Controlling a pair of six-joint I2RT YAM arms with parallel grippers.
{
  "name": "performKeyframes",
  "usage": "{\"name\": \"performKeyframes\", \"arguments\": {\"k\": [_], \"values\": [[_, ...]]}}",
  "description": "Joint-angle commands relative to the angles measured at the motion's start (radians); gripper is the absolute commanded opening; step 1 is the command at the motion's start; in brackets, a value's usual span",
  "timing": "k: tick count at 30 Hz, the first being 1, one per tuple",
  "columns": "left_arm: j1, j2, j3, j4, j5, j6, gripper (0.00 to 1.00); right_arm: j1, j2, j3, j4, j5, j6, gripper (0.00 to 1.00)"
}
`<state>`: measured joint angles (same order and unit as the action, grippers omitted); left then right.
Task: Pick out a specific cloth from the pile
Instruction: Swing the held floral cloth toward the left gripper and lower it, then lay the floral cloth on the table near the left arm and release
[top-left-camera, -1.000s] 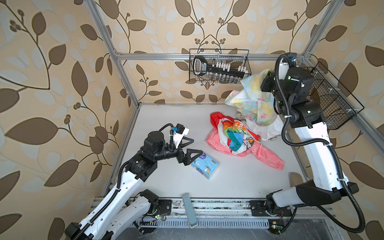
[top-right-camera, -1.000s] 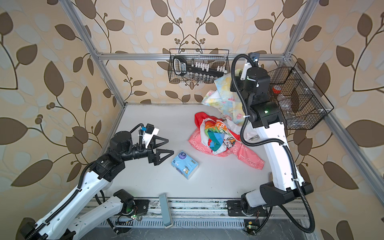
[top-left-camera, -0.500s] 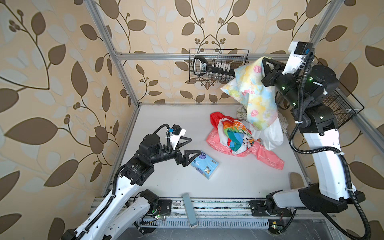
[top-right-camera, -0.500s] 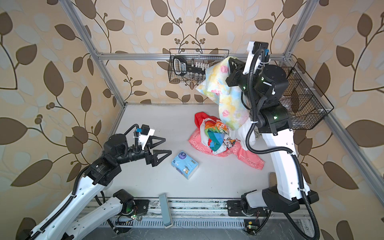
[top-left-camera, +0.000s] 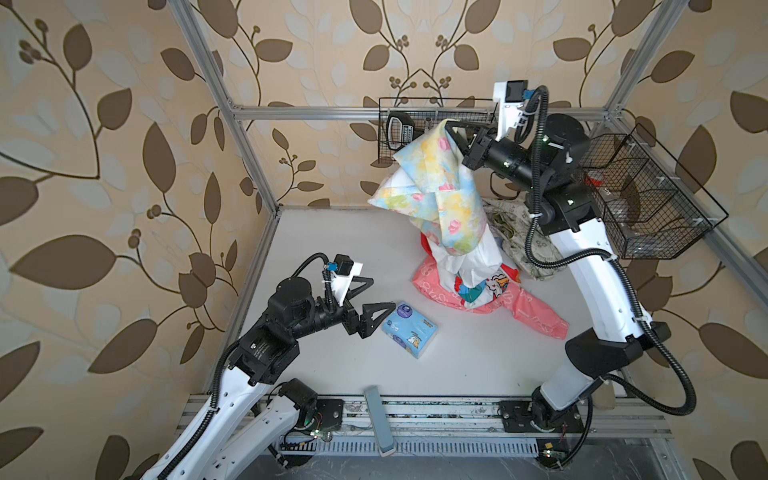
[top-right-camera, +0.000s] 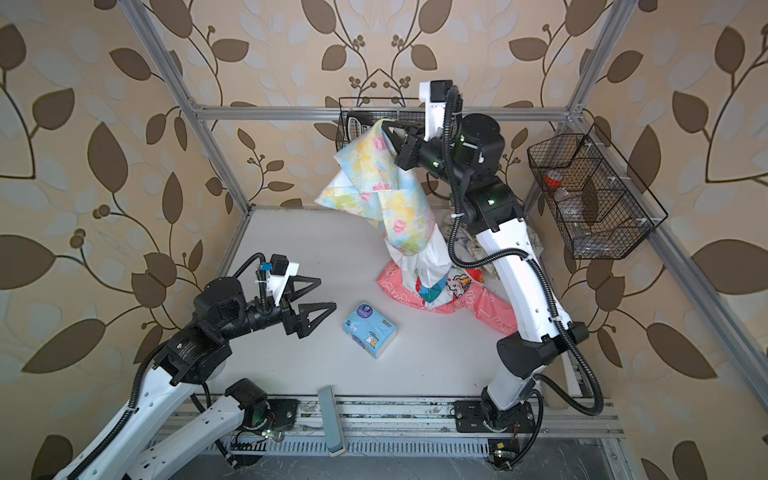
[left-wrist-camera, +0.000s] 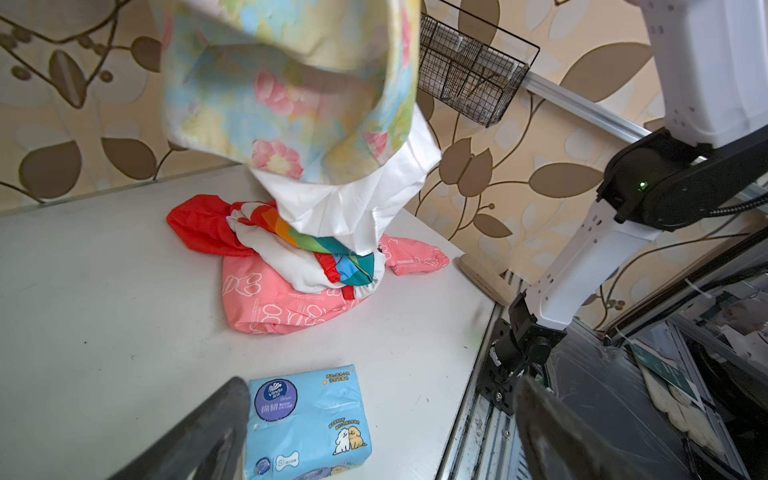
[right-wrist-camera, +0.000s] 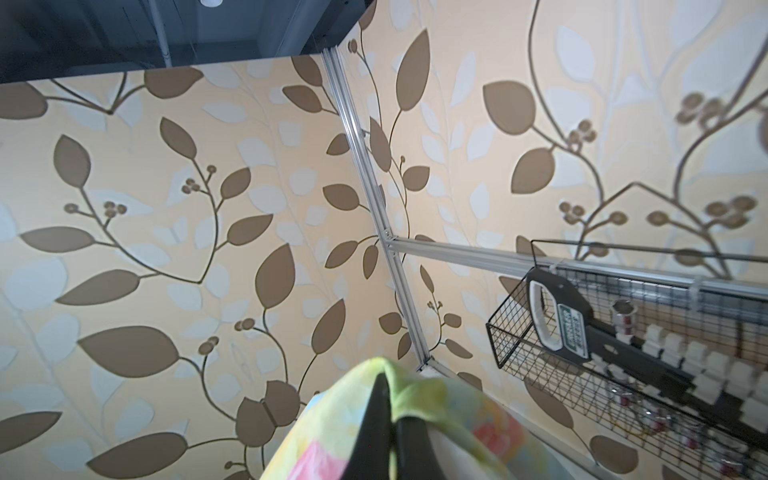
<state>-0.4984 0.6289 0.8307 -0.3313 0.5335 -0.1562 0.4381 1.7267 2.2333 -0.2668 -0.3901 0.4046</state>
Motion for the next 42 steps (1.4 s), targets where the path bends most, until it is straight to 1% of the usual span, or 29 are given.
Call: {"name": "performKeyframes", "arguments": {"k": [1,8,13,17,19,21,23,26,29,33,36,42], "values": [[-0.008,-0.026,0.031,-0.032,-0.053,0.019,0.99,0.036,0.058,0.06,0.074,-0.07,0.03,0.0],[-0.007,-0.074,0.032,-0.072,-0.099,0.028,0.99,0.099,0.258,0.185,0.195,-0.158,0.129,0.0],[-0.007,-0.09,0.025,-0.079,-0.121,0.039,0.99,0.126,0.399,0.213,0.379,-0.236,0.281,0.0],[-0.009,-0.087,0.022,-0.085,-0.135,0.047,0.99,0.135,0.526,0.257,0.468,-0.283,0.399,0.0],[-0.009,-0.083,0.021,-0.083,-0.138,0.048,0.99,0.135,0.581,0.257,0.506,-0.31,0.455,0.0],[-0.009,-0.077,0.021,-0.085,-0.141,0.05,0.99,0.133,0.614,0.243,0.499,-0.326,0.468,0.0],[-0.008,-0.071,0.022,-0.087,-0.142,0.051,0.99,0.127,0.627,0.193,0.5,-0.339,0.477,0.0],[-0.009,-0.062,0.019,-0.085,-0.144,0.053,0.99,0.108,0.622,0.094,0.478,-0.346,0.445,0.0],[-0.009,-0.057,0.018,-0.084,-0.144,0.052,0.99,0.091,0.602,0.015,0.391,-0.333,0.35,0.0],[-0.008,-0.052,0.018,-0.086,-0.143,0.051,0.99,0.088,0.539,-0.11,0.273,-0.274,0.197,0.0],[-0.009,-0.051,0.015,-0.082,-0.145,0.052,0.99,0.088,0.505,-0.196,0.216,-0.235,0.122,0.0],[-0.009,-0.046,0.011,-0.079,-0.141,0.049,0.99,0.087,0.522,-0.23,-0.003,-0.113,-0.019,0.0]]}}
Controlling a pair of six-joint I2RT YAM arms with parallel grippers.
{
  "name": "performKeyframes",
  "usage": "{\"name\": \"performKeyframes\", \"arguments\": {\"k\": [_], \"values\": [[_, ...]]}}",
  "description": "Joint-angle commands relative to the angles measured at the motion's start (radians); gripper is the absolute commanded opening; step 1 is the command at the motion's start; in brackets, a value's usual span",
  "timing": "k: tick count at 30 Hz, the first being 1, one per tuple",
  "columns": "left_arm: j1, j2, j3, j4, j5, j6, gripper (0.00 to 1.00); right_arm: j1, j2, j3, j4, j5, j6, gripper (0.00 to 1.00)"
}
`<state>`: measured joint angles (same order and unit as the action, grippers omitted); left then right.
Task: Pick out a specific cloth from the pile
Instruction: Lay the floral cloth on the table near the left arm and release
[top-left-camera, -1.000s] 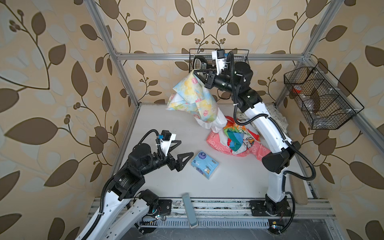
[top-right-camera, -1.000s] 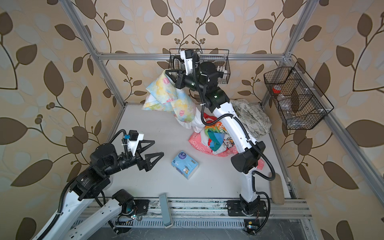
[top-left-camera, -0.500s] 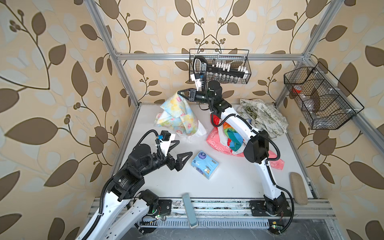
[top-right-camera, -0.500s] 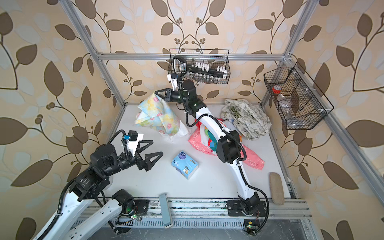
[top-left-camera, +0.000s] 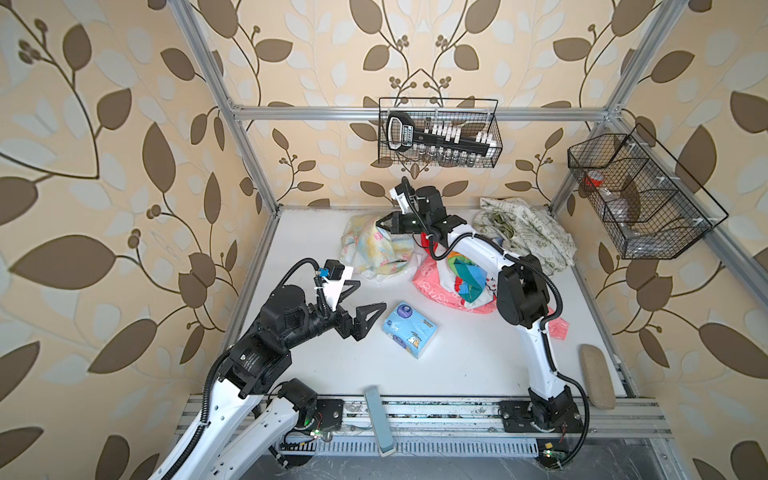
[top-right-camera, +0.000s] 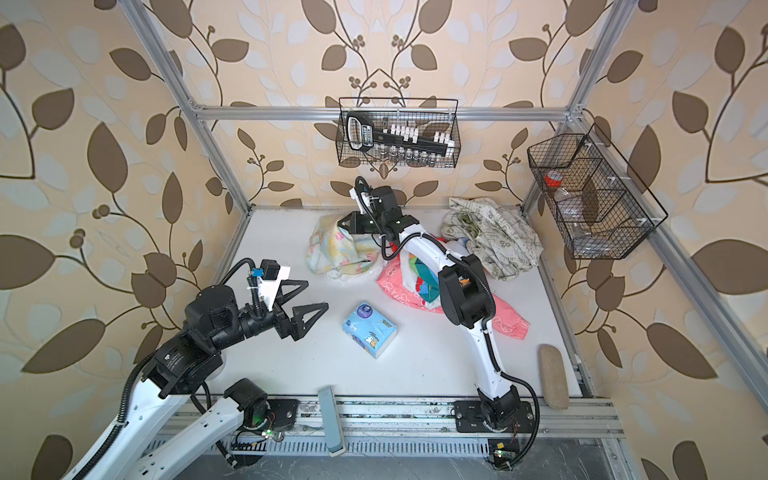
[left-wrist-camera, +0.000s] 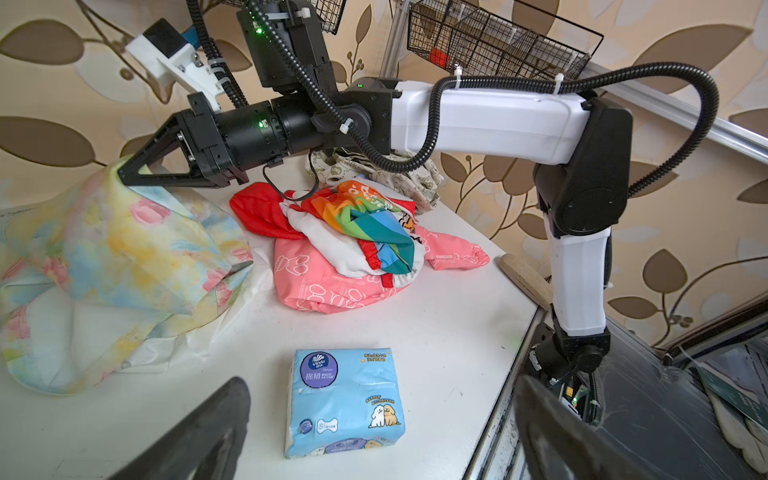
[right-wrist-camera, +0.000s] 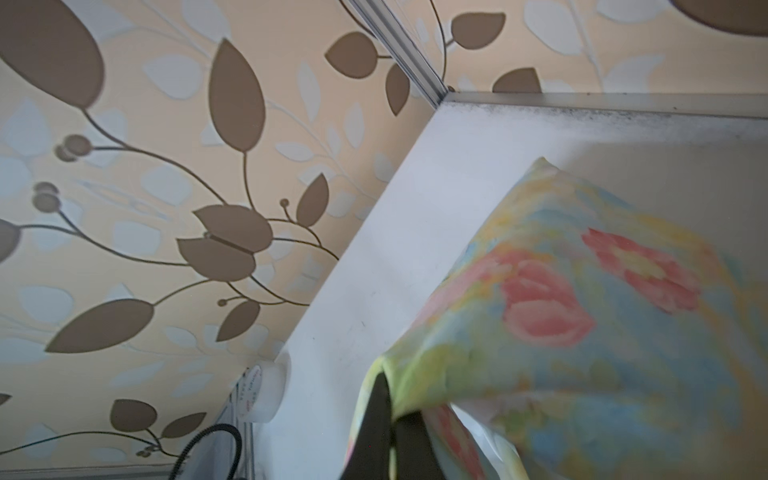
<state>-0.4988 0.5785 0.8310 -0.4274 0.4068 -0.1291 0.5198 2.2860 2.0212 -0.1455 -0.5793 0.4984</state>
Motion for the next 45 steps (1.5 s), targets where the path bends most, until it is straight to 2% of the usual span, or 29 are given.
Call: {"name": "performKeyframes", "arguments": {"k": [1,4,6,9,10,11,15,24,27,30,32,40,45], "values": [[-0.008,0.006,0.01,0.017,-0.013,0.022,0.99,0.006,-0.036,-0.029,-0.147,0.101,-0.126,0.0],[-0.008,0.012,0.008,0.018,-0.011,0.02,0.99,0.006,-0.032,-0.064,-0.207,0.191,-0.163,0.0],[-0.009,0.015,0.009,0.019,-0.008,0.02,0.99,0.007,-0.02,-0.07,-0.253,0.248,-0.186,0.08],[-0.008,0.017,0.01,0.024,-0.002,0.02,0.99,0.008,0.011,-0.065,-0.314,0.332,-0.208,0.14],[-0.009,0.015,0.01,0.024,-0.002,0.02,0.99,0.006,0.026,-0.06,-0.33,0.345,-0.214,0.21],[-0.009,0.015,0.008,0.025,-0.002,0.02,0.99,0.008,0.037,-0.052,-0.341,0.35,-0.216,0.29],[-0.009,0.019,0.007,0.026,-0.005,0.02,0.99,0.015,0.086,-0.019,-0.358,0.371,-0.227,0.45],[-0.009,0.027,0.015,0.017,-0.002,0.02,0.99,0.052,0.266,0.145,-0.38,0.351,-0.214,0.6],[-0.009,0.012,0.014,0.018,-0.011,0.02,0.99,0.064,0.32,0.215,-0.384,0.326,-0.206,0.6],[-0.008,-0.004,-0.003,0.042,-0.016,0.019,0.99,0.078,0.363,0.273,-0.376,0.284,-0.197,0.51],[-0.008,-0.006,-0.007,0.048,-0.017,0.018,0.99,0.093,0.383,0.291,-0.347,0.244,-0.187,0.48],[-0.008,-0.006,-0.004,0.044,-0.031,0.017,0.99,0.17,0.455,0.354,-0.189,0.117,-0.107,0.48],[-0.008,-0.011,-0.009,0.045,-0.036,0.015,0.99,0.214,0.496,0.365,-0.021,0.064,0.018,0.47]]}}
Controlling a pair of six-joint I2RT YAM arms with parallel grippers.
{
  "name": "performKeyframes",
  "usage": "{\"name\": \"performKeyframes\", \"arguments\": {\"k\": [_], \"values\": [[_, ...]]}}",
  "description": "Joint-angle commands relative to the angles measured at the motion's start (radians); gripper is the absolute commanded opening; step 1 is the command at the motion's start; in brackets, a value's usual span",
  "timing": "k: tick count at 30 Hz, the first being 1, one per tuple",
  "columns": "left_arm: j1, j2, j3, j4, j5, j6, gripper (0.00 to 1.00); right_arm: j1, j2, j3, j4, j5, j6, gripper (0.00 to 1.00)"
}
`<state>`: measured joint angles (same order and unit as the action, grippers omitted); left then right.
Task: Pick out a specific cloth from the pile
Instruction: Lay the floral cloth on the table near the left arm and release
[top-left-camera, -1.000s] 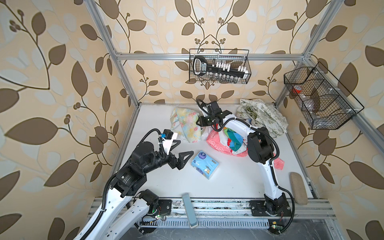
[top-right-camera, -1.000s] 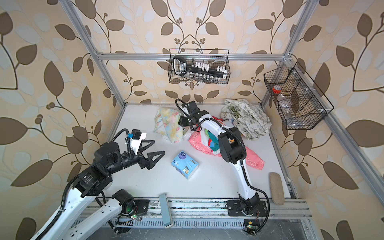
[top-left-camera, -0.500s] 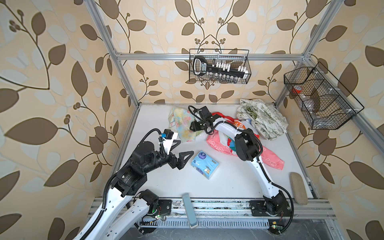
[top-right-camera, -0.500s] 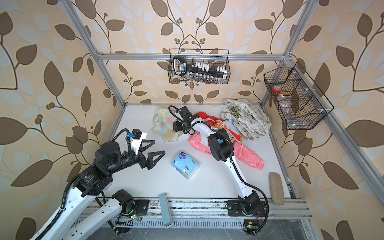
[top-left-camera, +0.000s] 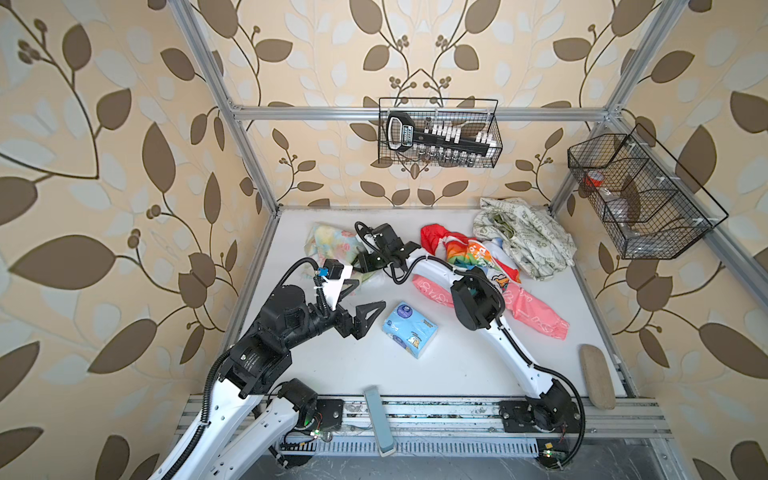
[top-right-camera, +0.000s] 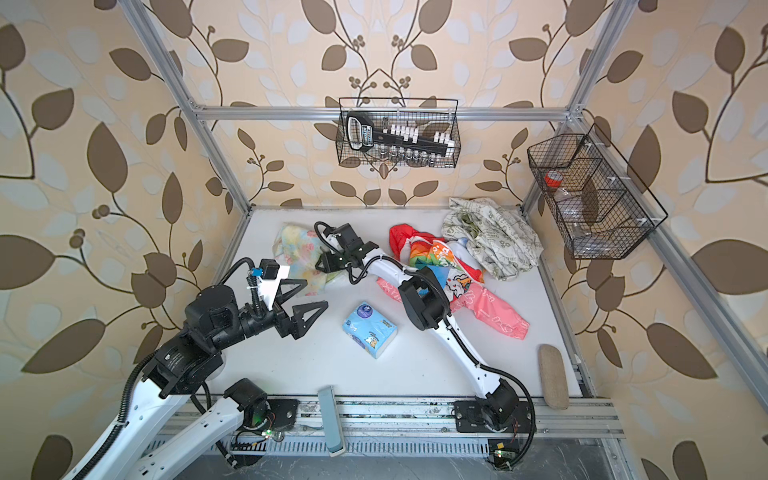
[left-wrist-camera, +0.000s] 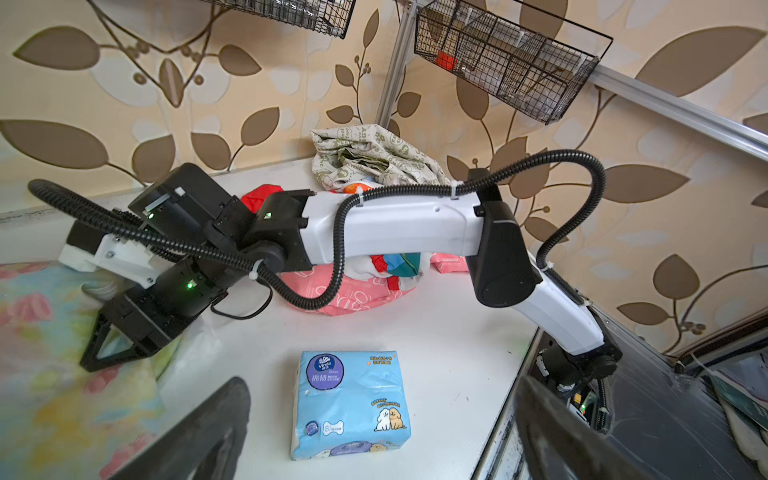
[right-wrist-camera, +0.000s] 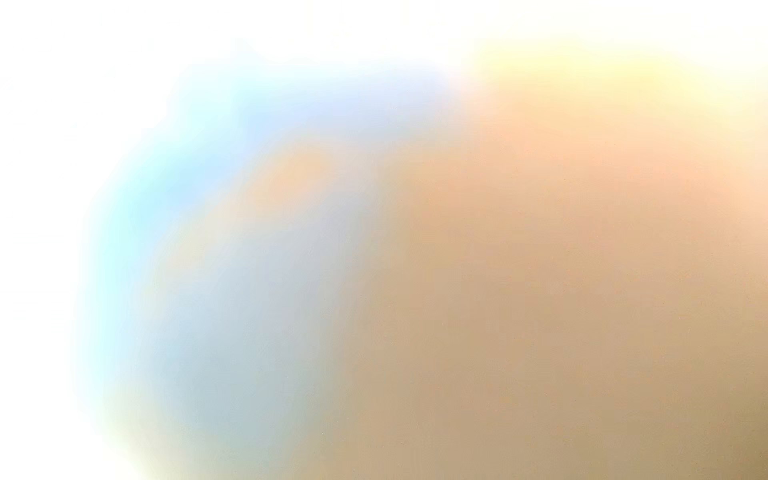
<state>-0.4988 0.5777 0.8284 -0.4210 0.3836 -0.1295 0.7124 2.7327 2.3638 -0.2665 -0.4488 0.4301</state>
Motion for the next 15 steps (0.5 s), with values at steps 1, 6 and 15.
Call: {"name": "performKeyframes", "arguments": {"k": [1,6,15], "values": [[-0.007,-0.012,-0.005,0.039,-0.014,0.016,0.99,0.028,0.06,0.028,0.133,-0.065,0.105,0.47],[-0.009,-0.012,-0.008,0.04,-0.014,0.016,0.99,0.044,0.109,0.064,0.282,-0.05,0.182,0.5],[-0.009,-0.001,-0.011,0.046,-0.002,0.014,0.99,0.035,0.149,0.097,0.457,0.051,0.21,0.53]]}}
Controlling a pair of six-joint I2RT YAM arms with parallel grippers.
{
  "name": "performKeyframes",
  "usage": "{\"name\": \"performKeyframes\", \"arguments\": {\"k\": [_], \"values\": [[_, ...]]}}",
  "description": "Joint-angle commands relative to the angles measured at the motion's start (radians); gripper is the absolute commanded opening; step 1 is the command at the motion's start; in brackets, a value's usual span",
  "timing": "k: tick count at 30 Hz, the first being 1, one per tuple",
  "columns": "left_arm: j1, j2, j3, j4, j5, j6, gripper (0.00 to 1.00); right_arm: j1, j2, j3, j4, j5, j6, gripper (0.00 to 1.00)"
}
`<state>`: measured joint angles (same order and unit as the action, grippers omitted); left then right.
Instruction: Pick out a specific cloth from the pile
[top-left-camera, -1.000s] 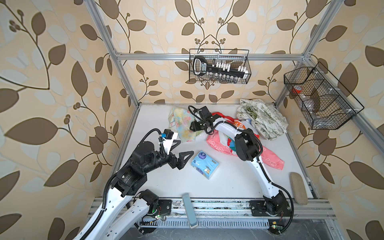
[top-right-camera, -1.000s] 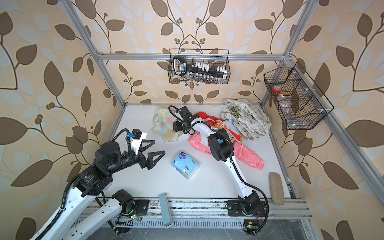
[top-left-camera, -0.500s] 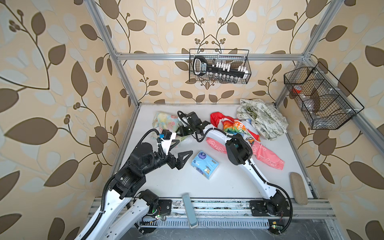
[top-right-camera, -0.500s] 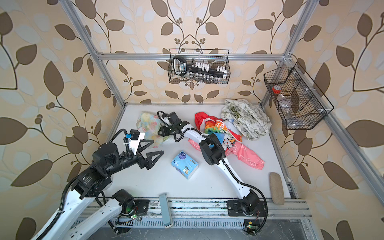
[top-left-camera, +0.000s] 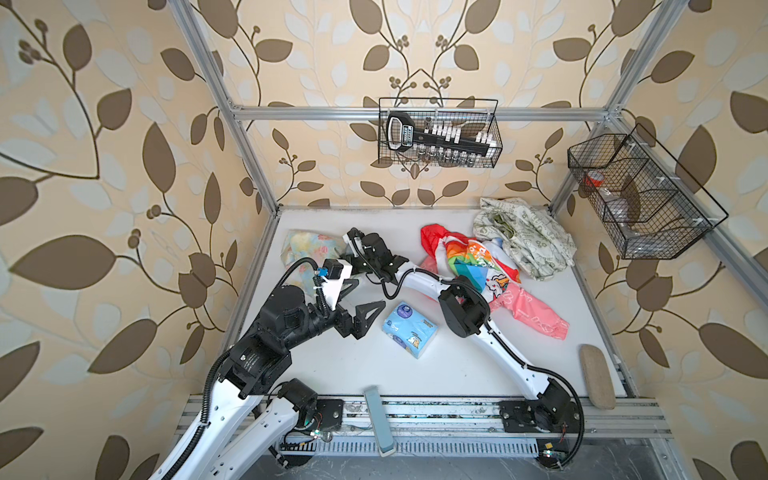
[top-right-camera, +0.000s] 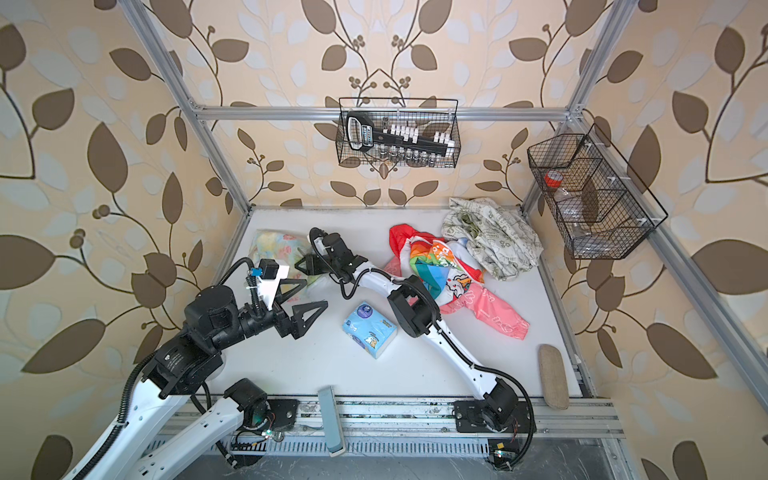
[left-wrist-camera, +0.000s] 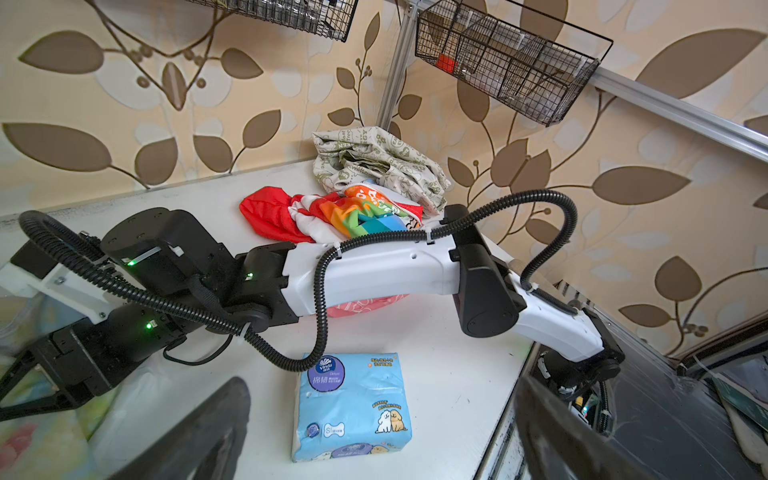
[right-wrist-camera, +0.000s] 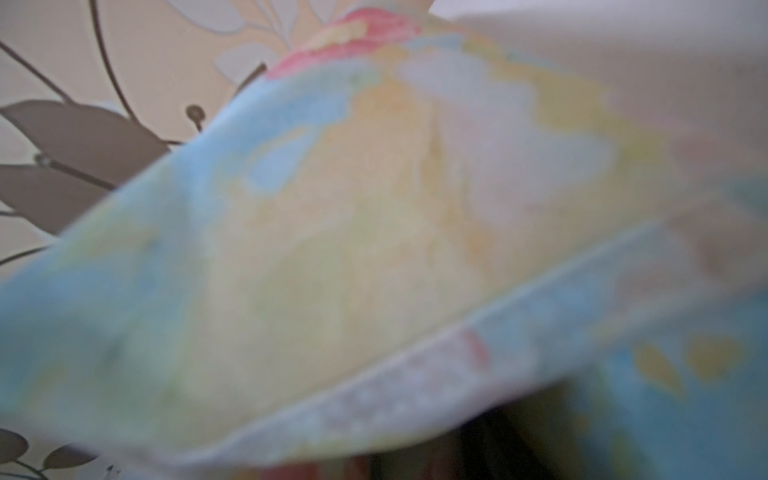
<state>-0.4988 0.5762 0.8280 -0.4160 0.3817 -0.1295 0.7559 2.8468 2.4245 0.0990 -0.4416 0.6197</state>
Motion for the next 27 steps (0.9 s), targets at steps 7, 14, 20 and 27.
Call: {"name": "performKeyframes", "arguments": {"k": [7,14,20,27], "values": [[-0.009,0.008,-0.027,0.064,-0.004,0.013,0.99,-0.024,-0.007,-0.01,0.146,-0.009,0.008,0.59],[-0.009,0.023,-0.012,0.043,0.003,0.019,0.99,-0.025,-0.181,-0.165,0.057,-0.026,-0.124,0.85],[-0.009,-0.007,-0.015,0.044,0.002,0.018,0.99,-0.026,-0.37,-0.347,-0.014,0.007,-0.198,0.99],[-0.01,-0.021,-0.02,0.054,0.006,0.015,0.99,-0.041,-0.6,-0.505,-0.337,0.194,-0.271,1.0]]}}
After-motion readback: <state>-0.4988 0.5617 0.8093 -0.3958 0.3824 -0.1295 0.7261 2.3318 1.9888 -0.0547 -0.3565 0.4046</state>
